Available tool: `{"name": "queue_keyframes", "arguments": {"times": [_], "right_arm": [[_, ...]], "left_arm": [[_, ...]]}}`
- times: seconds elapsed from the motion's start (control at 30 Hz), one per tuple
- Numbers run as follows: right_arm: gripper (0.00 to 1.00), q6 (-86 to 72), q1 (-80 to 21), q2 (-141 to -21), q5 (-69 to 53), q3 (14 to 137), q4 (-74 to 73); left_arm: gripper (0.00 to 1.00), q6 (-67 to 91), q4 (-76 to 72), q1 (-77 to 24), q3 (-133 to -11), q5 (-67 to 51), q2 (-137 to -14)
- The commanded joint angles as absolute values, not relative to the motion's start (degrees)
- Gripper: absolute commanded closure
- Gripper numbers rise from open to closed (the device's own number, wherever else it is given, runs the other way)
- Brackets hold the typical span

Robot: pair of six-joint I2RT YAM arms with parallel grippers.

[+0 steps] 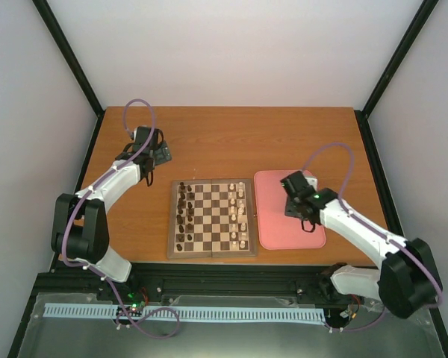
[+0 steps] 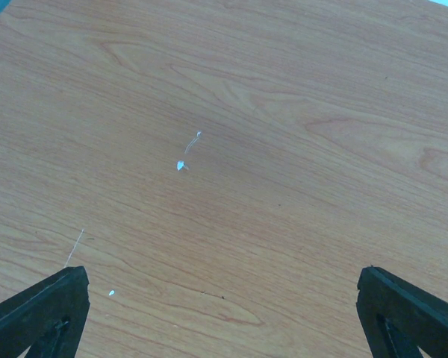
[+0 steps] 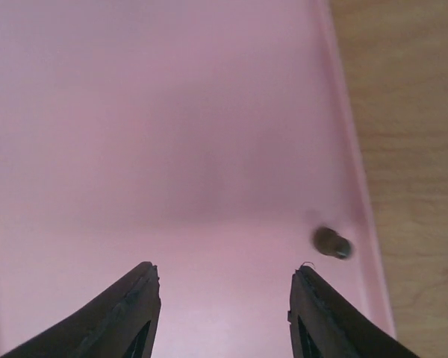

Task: Set up the chess pieces on the board
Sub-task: Pick up the chess piece from the storage box.

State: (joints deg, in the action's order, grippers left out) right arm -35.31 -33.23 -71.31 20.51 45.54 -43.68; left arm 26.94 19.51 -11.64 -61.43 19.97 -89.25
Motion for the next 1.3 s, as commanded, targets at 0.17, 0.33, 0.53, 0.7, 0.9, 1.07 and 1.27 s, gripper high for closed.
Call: {"name": "queue_keyframes", "arguments": {"times": [0.17, 0.33, 0.53, 0.7, 0.9, 1.07, 1.27], "right_arm": [[0.53, -36.42, -15.79, -65.04, 13.48, 35.16, -36.58], [0.55, -34.41, -14.06, -70.32, 11.32, 35.44, -33.45], [0.59, -33.42, -12.01, -74.35, 11.82, 35.91, -31.36], [0.65, -32.74, -11.61, -73.92, 13.15, 35.8, -31.03], [0.75, -32.04, -10.89, -74.23, 13.01, 35.36, -30.9], [0.85, -31.65, -10.64, -74.17, 12.83, 34.48, -30.45], [0.85, -31.2, -10.63, -74.17, 12.73, 34.05, -30.35]], "left_arm": [[0.0, 26.37, 19.68, -12.04, -62.93, 18.9, -89.88], [0.0, 26.28, 19.76, -12.04, -63.07, 19.07, -89.58], [0.0, 26.32, 19.82, -12.0, -62.97, 19.57, -89.75], [0.0, 26.37, 19.86, -12.04, -63.18, 19.76, -90.24], [0.0, 26.41, 19.88, -12.04, -63.45, 19.84, -91.12], [0.0, 26.51, 19.95, -12.04, -63.37, 20.08, -90.89], [0.0, 26.46, 20.02, -12.08, -63.28, 20.16, -90.84]]}}
